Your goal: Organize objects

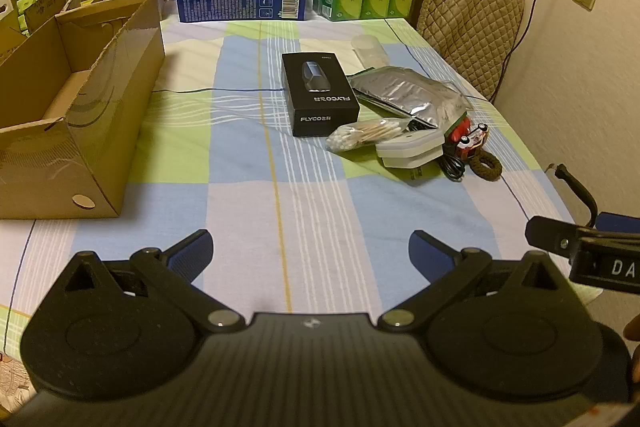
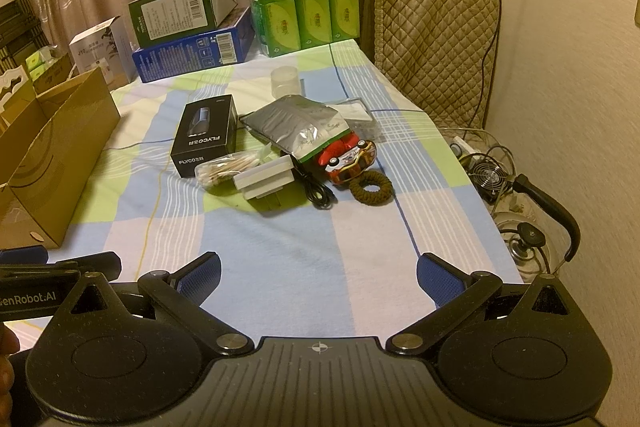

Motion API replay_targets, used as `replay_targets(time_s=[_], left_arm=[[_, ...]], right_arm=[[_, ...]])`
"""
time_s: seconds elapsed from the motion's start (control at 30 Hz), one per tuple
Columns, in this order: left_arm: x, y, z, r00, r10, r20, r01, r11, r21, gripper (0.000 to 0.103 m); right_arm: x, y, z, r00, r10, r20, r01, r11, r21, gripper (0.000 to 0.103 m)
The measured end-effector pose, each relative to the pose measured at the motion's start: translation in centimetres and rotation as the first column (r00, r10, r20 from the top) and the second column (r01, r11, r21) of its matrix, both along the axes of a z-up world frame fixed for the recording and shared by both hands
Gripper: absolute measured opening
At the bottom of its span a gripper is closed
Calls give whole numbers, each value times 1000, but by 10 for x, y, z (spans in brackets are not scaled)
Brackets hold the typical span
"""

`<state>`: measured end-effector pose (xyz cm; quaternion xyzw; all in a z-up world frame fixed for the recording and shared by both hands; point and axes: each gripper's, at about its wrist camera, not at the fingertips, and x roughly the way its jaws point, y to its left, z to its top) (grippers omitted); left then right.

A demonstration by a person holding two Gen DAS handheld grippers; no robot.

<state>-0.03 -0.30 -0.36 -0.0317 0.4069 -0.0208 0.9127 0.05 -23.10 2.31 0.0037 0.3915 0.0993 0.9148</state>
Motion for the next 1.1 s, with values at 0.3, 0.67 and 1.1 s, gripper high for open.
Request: replay_targets(time_s=[0.3, 0.67, 1.1], left_arm=[[-1, -1, -1, 1000, 0, -1, 0, 1000, 0, 102], [0, -1, 0, 1000, 1, -2, -1, 1000, -1, 102], [0, 0, 0, 1000, 1, -3, -1, 1000, 0, 102]], right_arm=[[0, 0, 1, 1000, 3, -2, -3, 1000, -2, 101], [0, 0, 0, 1000, 6, -2, -6, 1000, -2, 101], [0, -1, 1, 1000, 6, -3, -6, 1000, -1, 101]])
